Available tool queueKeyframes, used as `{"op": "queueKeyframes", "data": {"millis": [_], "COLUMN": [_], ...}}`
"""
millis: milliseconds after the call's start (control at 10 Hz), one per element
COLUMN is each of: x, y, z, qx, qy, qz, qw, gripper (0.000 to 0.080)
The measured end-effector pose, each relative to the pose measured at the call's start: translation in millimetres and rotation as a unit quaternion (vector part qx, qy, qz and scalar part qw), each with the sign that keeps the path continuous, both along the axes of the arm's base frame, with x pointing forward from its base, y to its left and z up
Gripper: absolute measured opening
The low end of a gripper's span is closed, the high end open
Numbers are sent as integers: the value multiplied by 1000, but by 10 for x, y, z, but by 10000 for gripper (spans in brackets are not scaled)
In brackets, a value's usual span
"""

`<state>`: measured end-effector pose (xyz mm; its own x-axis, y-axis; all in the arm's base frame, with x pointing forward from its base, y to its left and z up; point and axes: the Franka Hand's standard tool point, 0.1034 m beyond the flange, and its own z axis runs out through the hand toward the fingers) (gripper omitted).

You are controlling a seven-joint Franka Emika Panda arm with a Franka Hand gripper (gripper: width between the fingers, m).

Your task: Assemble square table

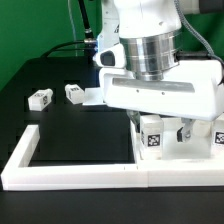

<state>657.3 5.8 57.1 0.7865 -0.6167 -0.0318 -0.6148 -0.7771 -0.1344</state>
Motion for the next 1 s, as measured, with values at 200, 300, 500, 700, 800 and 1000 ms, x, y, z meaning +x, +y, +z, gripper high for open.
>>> {"op": "queueKeyframes", "data": {"millis": [200, 300, 500, 700, 800, 1000], "x": [13, 96, 134, 133, 133, 131], "y": [-97, -130, -108, -117, -114, -160], "z": [52, 157, 173, 170, 168, 166], "qx": [-25, -45, -50, -50, -48, -46], "qy": [-12, -19, -26, -25, -24, -16], "qz": [157, 259, 299, 288, 274, 190], "qw": [987, 965, 952, 956, 960, 981], "gripper": [649, 649, 649, 622, 441, 291]}}
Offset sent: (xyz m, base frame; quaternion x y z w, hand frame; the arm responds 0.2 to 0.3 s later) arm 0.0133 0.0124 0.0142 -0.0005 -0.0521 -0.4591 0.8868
